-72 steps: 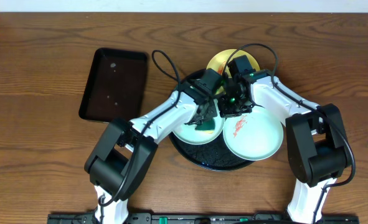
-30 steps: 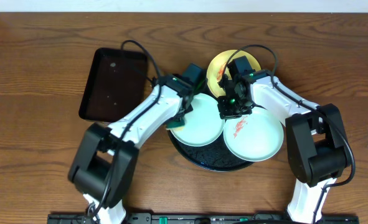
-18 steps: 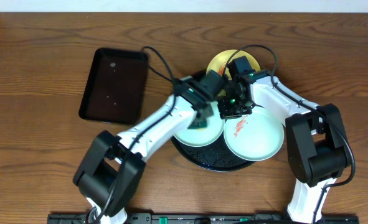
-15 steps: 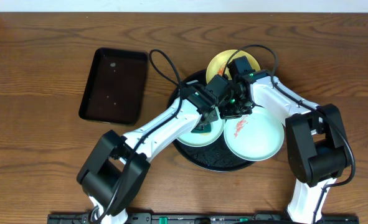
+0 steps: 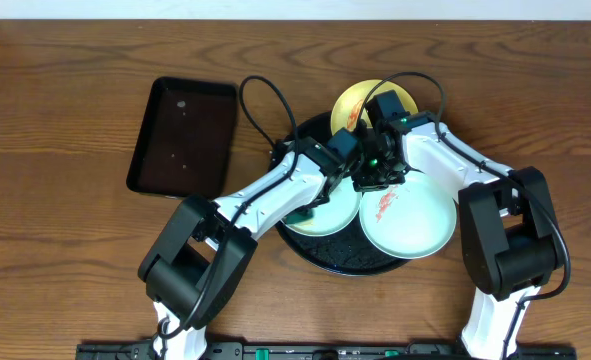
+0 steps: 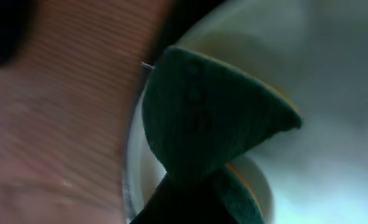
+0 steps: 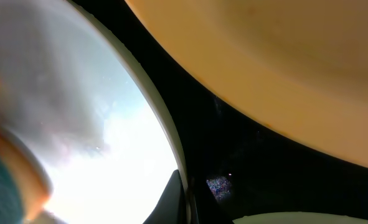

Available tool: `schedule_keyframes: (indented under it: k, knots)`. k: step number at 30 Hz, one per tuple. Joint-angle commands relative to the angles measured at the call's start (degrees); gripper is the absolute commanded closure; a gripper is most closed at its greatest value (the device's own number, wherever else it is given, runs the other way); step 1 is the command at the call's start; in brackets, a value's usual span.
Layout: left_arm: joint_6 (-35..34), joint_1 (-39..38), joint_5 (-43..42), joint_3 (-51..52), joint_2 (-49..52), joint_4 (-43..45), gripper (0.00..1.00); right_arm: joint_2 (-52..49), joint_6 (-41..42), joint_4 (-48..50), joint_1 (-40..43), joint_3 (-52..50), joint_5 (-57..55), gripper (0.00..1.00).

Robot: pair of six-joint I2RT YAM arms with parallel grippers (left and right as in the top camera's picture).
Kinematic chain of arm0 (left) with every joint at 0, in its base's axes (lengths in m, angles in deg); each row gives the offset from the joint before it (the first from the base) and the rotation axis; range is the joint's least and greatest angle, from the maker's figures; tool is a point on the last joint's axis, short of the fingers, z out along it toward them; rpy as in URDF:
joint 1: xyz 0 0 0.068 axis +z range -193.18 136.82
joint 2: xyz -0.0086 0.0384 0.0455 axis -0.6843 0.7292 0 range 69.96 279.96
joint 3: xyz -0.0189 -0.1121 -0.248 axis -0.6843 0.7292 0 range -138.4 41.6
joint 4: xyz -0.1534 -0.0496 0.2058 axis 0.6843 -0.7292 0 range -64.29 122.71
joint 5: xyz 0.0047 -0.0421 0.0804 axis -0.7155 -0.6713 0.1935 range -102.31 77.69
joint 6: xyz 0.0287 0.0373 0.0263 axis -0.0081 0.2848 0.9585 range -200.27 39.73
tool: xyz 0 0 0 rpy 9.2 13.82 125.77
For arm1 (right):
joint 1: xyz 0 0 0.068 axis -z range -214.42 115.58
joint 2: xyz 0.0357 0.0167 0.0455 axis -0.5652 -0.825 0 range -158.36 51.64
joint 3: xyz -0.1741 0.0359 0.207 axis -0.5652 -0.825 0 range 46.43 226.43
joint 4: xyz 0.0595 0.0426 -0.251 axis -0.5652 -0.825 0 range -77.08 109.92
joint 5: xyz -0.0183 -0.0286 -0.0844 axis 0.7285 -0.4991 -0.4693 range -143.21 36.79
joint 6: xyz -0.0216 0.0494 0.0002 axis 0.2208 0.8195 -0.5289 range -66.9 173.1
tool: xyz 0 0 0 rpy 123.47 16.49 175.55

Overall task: Clean dirty plates on tray and stack at the side
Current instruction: 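Move the left gripper with the sponge over the black rectangular tray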

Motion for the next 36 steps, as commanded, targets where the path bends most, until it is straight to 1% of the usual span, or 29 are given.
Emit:
schedule_keyframes:
  k: [1, 8, 13, 19, 22, 25, 29, 32, 36]
  knots:
    - [-0.52, 1.70, 12.74, 0.72, 0.98, -4.52, 0.93, -0.63, -0.02, -0.68, 0.48, -0.48, -3.43, 0.99]
    - [-0.50, 5.46, 14.08, -0.44, -1.49, -5.99, 0.93, -0.59, -0.04, -0.72, 0.48, -0.46, -2.21, 0.99]
    - [-1.27, 9.03, 13.84, -0.46, -6.97, -6.49, 0.93, -0.39, -2.67, -0.66, 0.48, 0.48, 6.05, 0.99]
    - [-6.78, 14.25, 7.52, -0.46, -14.93, -6.25, 0.92, 2.19, -4.11, -0.76, -0.07, 1.07, 7.10, 0.99]
    - [-7.15, 16.04, 4.35, -0.46, -18.27, -6.03, 0.93, 4.48, -4.76, -0.98, -0.90, 1.09, 7.10, 0.99]
    - [-7.08, 16.22, 5.84, -0.44, -19.87, -7.78, 0.93, 7.23, -4.76, -0.96, -1.88, 1.09, 6.97, 0.99]
    - [-7.10, 16.65, 11.19, -0.44, -20.02, -11.69, 0.92, 12.24, -3.52, -1.11, -3.13, 1.09, 1.84, 0.99]
    - [-7.10, 18.14, 11.69, -0.39, -20.02, -13.40, 0.93, 16.41, -2.80, -1.62, -3.96, 1.09, -3.34, 0.99]
    - [-6.01, 21.55, 11.67, -0.39, -20.02, -13.51, 0.93, 21.70, -1.86, -2.60, -4.79, 1.09, -7.69, 0.99]
